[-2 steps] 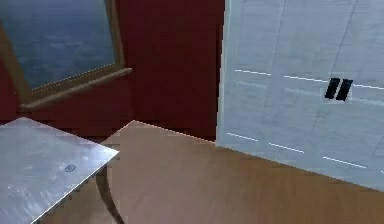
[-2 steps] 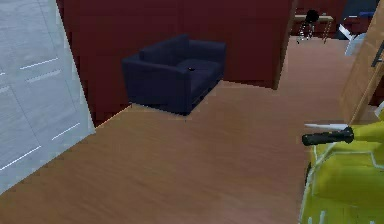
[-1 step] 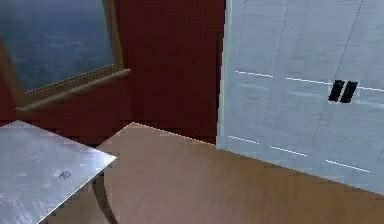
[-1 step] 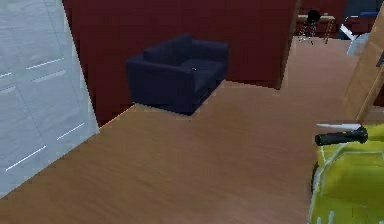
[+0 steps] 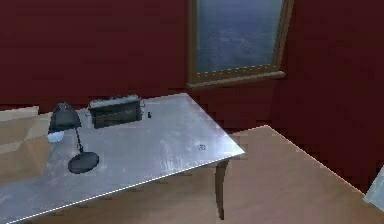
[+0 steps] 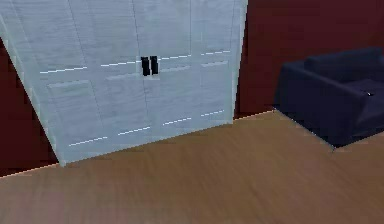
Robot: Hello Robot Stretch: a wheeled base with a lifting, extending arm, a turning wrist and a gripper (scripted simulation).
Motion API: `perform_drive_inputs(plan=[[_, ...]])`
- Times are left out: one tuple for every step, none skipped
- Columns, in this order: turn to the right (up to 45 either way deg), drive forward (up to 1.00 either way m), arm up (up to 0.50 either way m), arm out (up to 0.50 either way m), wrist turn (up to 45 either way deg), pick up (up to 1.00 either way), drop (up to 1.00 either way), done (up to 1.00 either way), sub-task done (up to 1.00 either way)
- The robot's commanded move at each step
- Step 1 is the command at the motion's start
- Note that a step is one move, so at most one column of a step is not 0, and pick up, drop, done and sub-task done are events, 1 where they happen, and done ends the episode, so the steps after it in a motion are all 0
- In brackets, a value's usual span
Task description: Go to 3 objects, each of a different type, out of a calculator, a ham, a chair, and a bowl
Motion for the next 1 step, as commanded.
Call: perform_drive_inputs(plan=[[0.0,0.25,0.0,0.0,0.0,0.0,0.0,0.0,0.0]])
